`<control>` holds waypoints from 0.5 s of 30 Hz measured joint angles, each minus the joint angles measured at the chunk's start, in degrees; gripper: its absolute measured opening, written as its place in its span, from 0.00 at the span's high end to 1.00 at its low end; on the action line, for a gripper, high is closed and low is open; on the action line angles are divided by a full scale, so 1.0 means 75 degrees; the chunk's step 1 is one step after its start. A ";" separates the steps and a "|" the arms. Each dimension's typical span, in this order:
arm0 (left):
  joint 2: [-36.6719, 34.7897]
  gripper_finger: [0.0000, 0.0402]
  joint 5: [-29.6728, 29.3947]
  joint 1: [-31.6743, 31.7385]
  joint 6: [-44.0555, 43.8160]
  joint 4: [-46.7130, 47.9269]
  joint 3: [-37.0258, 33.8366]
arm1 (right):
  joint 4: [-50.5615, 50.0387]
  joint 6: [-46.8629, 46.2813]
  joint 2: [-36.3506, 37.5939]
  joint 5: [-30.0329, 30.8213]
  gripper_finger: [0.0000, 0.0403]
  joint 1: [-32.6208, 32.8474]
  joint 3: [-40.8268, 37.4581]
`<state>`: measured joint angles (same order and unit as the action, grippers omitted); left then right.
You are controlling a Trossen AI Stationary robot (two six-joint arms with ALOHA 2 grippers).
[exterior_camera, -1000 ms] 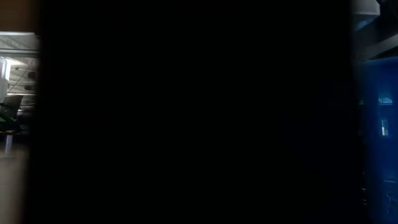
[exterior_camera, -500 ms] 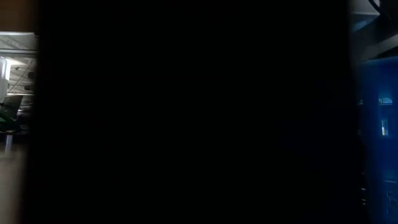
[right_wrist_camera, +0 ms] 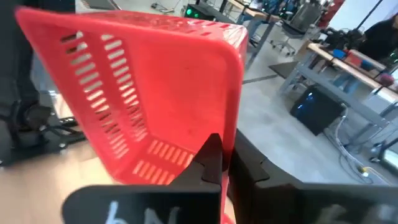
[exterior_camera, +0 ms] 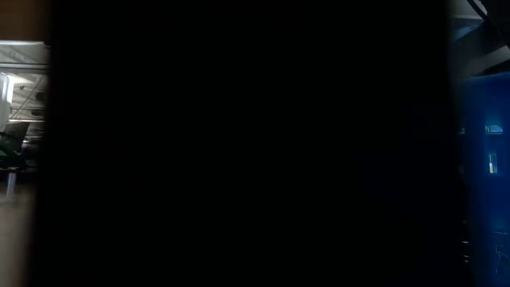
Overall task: Stack baskets on shelf by color
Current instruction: Stack the bottom red bin on top of the other red bin on the shelf
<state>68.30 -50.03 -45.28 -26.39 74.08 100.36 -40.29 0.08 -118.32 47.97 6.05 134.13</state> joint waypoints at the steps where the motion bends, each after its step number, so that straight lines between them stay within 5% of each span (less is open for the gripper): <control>1: 0.0096 0.80 0.0040 0.0051 0.0000 0.0000 0.0000 | 0.0029 0.0059 0.0000 0.0001 0.99 -0.0009 0.0000; 15: 0.0748 0.80 -0.0397 0.0979 0.0390 0.0059 0.0000 | 0.0082 0.0335 0.0143 0.0012 1.00 -0.0009 -0.0003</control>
<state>73.91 -53.01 -37.94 -23.47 74.52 100.36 -39.68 2.60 -117.25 48.05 5.98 134.10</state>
